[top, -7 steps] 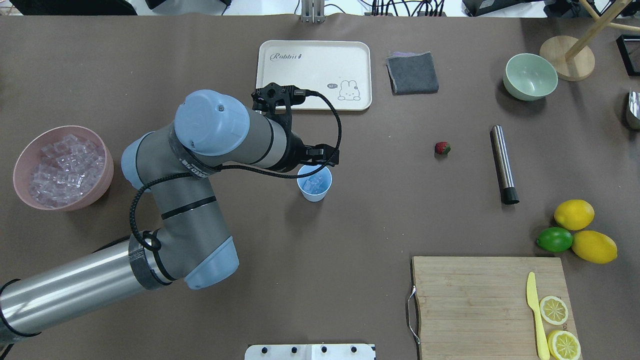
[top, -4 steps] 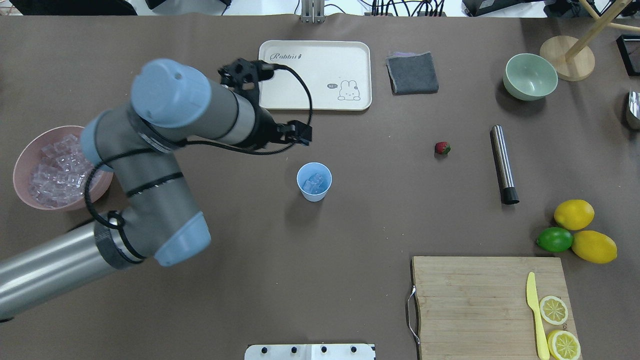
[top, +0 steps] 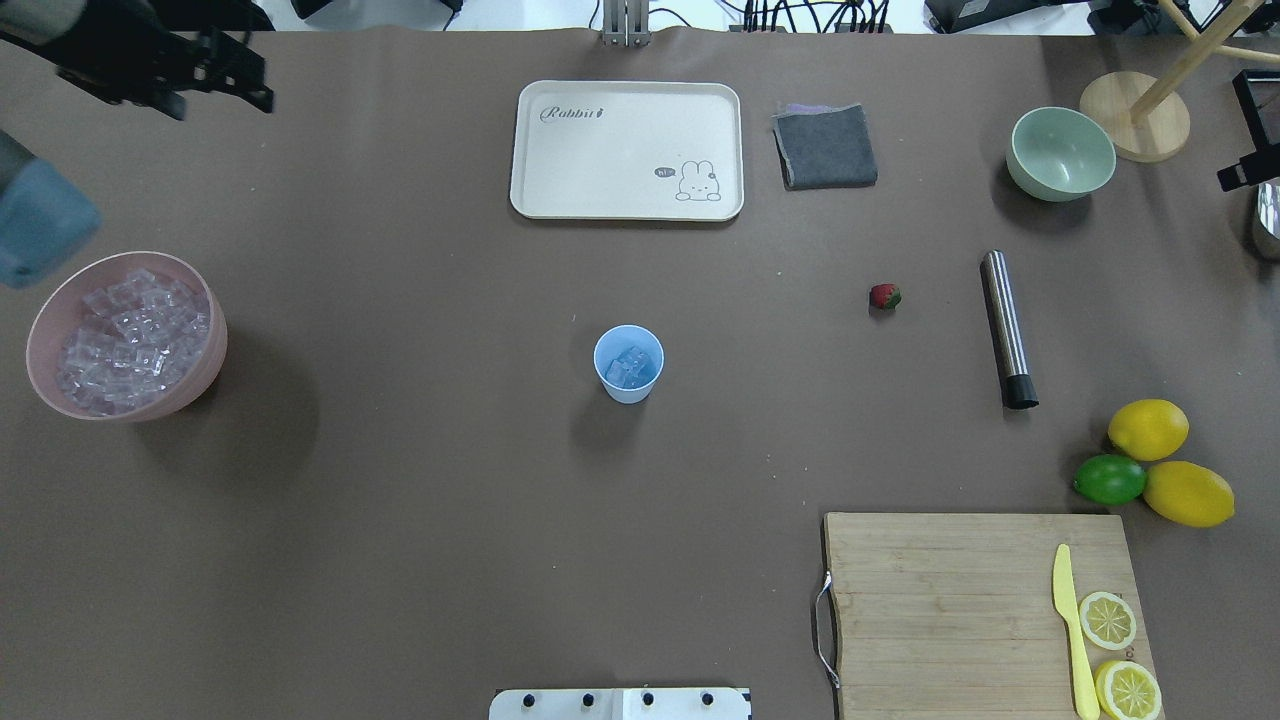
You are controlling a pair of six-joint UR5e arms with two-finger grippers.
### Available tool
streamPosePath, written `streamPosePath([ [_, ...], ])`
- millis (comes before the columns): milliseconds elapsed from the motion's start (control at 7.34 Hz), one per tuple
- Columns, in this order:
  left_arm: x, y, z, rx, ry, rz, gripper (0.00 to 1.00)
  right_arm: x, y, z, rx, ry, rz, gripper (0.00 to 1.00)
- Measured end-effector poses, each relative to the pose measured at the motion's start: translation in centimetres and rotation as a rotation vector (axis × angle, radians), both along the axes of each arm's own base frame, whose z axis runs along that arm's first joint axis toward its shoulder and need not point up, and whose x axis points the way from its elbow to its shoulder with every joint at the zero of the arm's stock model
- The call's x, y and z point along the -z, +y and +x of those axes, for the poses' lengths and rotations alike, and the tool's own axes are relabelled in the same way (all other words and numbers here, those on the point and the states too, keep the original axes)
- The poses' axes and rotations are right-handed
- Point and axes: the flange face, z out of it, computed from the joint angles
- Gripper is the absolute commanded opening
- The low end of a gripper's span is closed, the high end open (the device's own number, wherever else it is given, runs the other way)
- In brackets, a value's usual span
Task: Mash ice and strawberries in cup
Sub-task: 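Withdraw the left arm from the cup while the right arm reaches toward the strawberry, then lower the right gripper onto the red strawberry and grasp it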
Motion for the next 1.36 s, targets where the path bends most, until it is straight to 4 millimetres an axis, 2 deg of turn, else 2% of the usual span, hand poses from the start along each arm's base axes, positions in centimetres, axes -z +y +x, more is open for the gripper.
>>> streamPosePath([
  [136, -3.7, -0.4, -5.3, -0.021, -0.076, 0.008, 0.98, 3.0, -0.6, -6.2, -0.011, -0.025, -0.021, 1.0],
  [273, -7.3, 0.1, -9.5, -0.037, -0.122, 0.011, 0.97, 6.0, -0.4, -13.5, -0.024, -0.02, -0.023, 0.99],
  [409, -10.1, 0.9, -12.5, -0.05, -0.141, 0.007, 0.98, 8.1, 0.7, -20.6, -0.041, 0.001, -0.007, 0.99],
  [545, -11.8, 1.6, -14.0, -0.058, -0.146, 0.003, 0.97, 9.2, 1.8, -26.0, -0.061, 0.021, 0.002, 0.98],
  [681, -12.6, 2.0, -14.7, -0.06, -0.148, -0.001, 0.97, 9.6, 2.3, -29.6, -0.075, 0.033, 0.0, 0.98],
  [818, -13.0, 2.1, -14.9, -0.061, -0.149, -0.004, 0.97, 9.3, 2.4, -31.9, -0.074, 0.042, -0.004, 0.95],
  [954, -13.0, 2.1, -14.9, -0.061, -0.149, -0.004, 0.98, 8.5, 2.5, -33.2, -0.069, 0.047, -0.007, 0.95],
  [1363, -12.4, 1.3, -14.8, -0.061, -0.148, 0.001, 0.97, 5.8, 2.3, -33.9, -0.061, 0.072, -0.016, 0.93],
])
